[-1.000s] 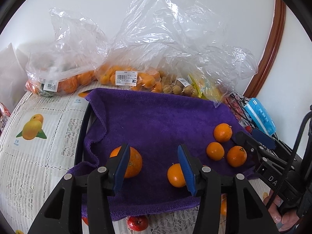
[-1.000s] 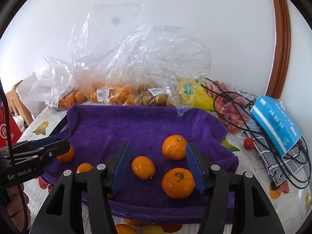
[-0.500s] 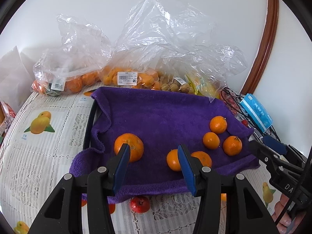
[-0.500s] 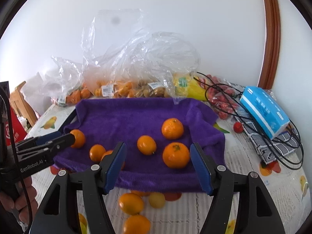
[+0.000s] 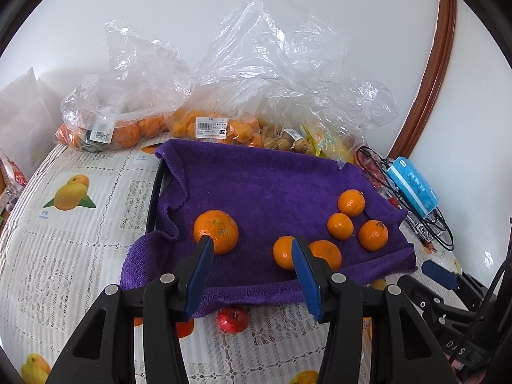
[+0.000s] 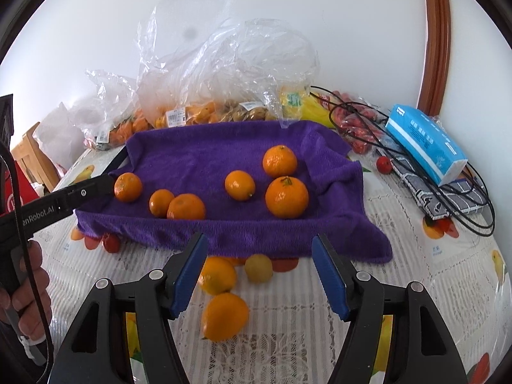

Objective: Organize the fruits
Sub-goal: 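Move the right tool to a loose orange on the cloth and close on it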

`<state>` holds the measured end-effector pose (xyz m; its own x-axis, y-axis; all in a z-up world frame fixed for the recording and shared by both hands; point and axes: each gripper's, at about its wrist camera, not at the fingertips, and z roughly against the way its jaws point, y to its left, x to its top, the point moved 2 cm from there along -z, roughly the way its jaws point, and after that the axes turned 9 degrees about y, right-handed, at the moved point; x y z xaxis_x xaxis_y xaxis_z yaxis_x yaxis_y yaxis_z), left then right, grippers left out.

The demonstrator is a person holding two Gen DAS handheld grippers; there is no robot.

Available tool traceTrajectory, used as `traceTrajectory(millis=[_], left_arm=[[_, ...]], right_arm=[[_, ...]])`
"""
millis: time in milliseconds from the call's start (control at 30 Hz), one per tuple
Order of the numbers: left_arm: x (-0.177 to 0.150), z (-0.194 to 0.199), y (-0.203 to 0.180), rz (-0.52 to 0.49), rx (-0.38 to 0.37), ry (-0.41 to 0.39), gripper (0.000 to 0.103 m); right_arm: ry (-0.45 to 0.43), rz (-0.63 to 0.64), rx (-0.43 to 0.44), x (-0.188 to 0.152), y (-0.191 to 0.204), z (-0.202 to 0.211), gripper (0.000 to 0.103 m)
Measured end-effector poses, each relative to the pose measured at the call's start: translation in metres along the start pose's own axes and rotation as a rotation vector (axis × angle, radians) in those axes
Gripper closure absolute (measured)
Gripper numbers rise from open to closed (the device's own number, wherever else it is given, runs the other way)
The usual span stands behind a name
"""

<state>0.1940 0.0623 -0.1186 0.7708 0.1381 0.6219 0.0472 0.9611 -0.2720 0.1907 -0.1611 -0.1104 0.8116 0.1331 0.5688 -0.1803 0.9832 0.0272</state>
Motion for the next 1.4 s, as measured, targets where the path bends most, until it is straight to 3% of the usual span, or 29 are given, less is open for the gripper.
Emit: traceTrajectory(millis=[367, 900, 1033, 1200, 1400], left_arm=[[0.001, 0.005, 0.000, -0.001, -0.001, -0.003, 0.055], [0.004, 0.003, 0.015, 0.052, 0.017, 0.004, 0.055], [0.004, 0.001, 0.013, 0.047, 0.022, 0.008, 0.055], [0.003, -0.002, 0.009, 0.033, 0.032, 0.020, 0.055], [0.002, -0.004, 0.007, 0.025, 0.038, 0.025, 0.055]], right_arm=[[0.042, -0.009, 0.022, -0.013, 0.008, -0.010, 0.037], [0.107, 0.017, 0.048, -0.020, 0.023, -0.034, 0.047], [0.102, 0.047, 0.009, -0.021, 0.029, -0.038, 0.049], [0.140, 0.026, 0.020, -0.017, 0.030, -0.048, 0.064], [0.117, 0.028, 0.040, -0.018, 0.029, -0.042, 0.068]])
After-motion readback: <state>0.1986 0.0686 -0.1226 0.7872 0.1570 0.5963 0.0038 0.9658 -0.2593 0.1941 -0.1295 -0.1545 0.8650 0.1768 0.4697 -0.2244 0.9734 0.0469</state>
